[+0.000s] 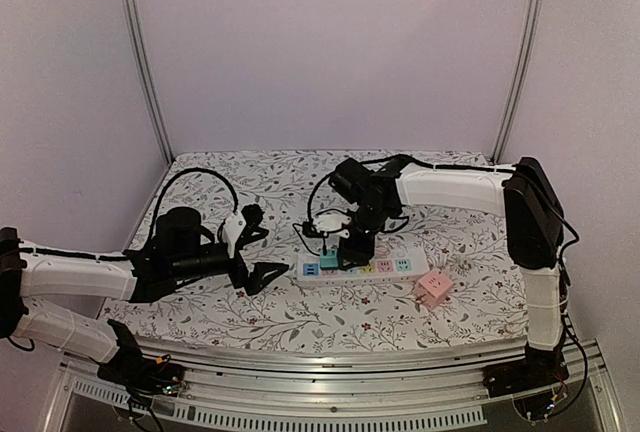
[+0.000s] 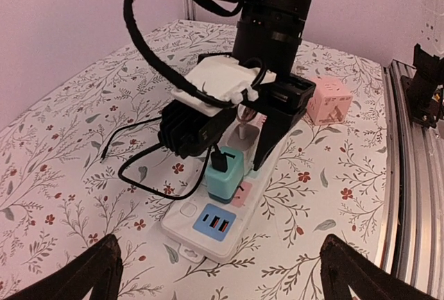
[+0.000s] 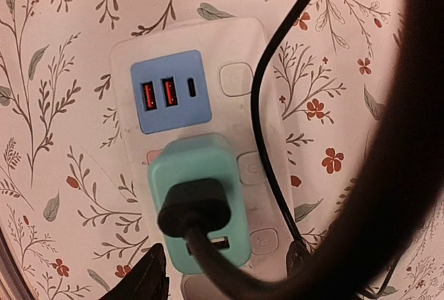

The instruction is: Insert the plug

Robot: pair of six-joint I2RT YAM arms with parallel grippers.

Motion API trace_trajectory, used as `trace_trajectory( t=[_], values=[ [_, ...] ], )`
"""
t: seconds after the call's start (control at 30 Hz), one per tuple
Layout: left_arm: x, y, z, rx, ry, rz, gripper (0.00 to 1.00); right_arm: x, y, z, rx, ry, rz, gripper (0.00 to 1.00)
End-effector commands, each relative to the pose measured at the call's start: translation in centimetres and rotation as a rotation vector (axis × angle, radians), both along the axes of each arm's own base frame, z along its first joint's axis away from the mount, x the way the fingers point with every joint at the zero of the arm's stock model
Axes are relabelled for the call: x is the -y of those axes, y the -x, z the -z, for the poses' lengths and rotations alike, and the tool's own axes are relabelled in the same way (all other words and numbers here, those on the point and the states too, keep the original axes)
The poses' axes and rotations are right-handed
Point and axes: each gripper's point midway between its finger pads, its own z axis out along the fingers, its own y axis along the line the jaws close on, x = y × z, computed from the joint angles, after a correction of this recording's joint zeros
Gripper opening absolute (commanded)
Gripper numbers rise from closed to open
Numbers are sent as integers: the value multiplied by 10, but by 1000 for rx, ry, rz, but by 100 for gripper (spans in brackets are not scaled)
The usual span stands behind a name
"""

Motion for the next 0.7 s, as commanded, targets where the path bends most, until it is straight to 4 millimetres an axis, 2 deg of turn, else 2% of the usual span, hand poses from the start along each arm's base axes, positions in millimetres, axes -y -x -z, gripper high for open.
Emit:
trace_trajectory(
  t=[0.0, 0.07, 0.1, 0.27, 0.33, 0.4, 0.47, 0.53, 0.6, 0.67],
  values=[
    [3, 7, -2, 20, 1, 28, 99, -6, 2, -34, 50, -68, -2, 60],
    [4, 8, -3, 23, 3, 33, 99, -6, 8, -46, 53, -103, -24, 65],
    [4, 8, -3, 23, 4, 35, 100, -5, 9, -58, 73, -130, -26, 68],
    [5, 11, -4, 27, 5, 48, 99, 4, 1, -96, 159, -188, 25, 82],
    [6, 12, -5, 29, 7, 50, 100, 10, -4, -111, 198, -211, 68, 98],
    [7, 11, -7, 32, 8, 50, 100, 18, -12, -127, 254, -238, 121, 99],
    [7, 11, -8, 35, 10, 51, 100, 29, -28, -156, 349, -294, 243, 99],
    [8, 12, -9, 38, 12, 54, 100, 58, -51, -195, 499, -344, 457, 99],
    [9, 13, -9, 38, 14, 57, 100, 93, -66, -224, 606, -395, 719, 99],
    [11, 14, -9, 37, 17, 60, 99, 133, -67, -240, 661, -448, 972, 99]
  ],
)
